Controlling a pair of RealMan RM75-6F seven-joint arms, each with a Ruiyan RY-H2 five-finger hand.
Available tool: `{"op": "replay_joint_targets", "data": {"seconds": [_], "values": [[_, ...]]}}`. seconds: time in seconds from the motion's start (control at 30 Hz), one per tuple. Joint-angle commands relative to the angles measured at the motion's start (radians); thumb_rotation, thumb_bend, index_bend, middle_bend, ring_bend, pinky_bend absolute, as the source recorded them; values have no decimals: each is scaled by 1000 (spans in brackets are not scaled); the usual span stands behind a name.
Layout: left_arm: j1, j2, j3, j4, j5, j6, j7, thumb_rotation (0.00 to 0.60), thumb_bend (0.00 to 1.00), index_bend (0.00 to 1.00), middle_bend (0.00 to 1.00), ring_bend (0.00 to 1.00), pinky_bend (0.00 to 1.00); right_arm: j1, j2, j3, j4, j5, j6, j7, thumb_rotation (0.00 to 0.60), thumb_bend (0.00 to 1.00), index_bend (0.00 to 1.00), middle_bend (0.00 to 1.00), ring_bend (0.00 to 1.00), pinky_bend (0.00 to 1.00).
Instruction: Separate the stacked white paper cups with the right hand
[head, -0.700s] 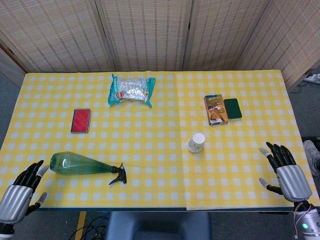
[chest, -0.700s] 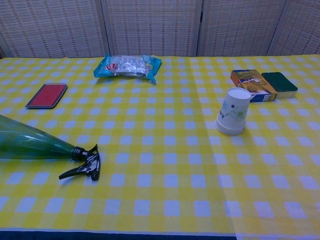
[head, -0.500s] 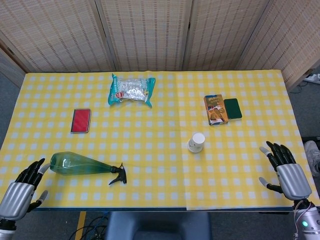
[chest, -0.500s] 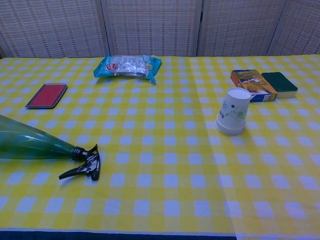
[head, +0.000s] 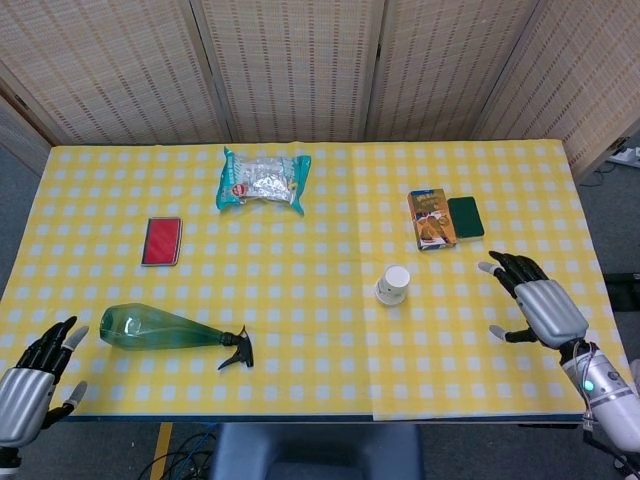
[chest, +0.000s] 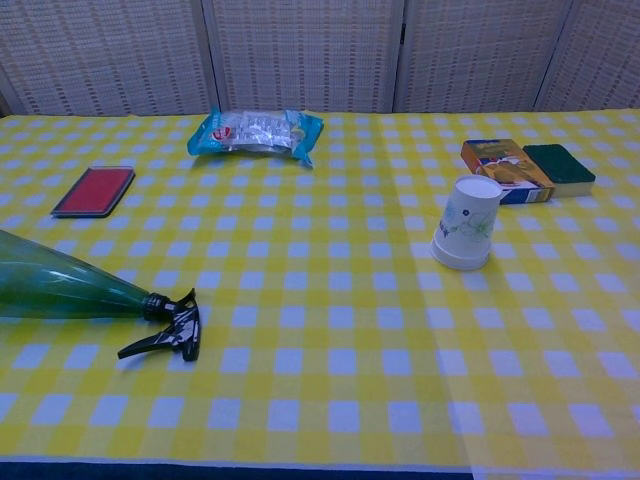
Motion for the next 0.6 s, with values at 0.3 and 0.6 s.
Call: {"op": "replay_joint_targets", "data": {"seconds": [0.3, 0.6], "values": [[17, 14, -9, 6, -7, 38, -29, 600, 381, 0, 0, 54, 203, 366, -29, 117, -9, 444, -393, -174, 600, 239, 97, 0, 0, 0], [21, 16, -13, 12, -8, 45, -35, 600, 381, 0, 0, 54, 203, 502, -127, 58, 63, 607, -442, -295, 600, 253, 104, 0, 0, 0]]}}
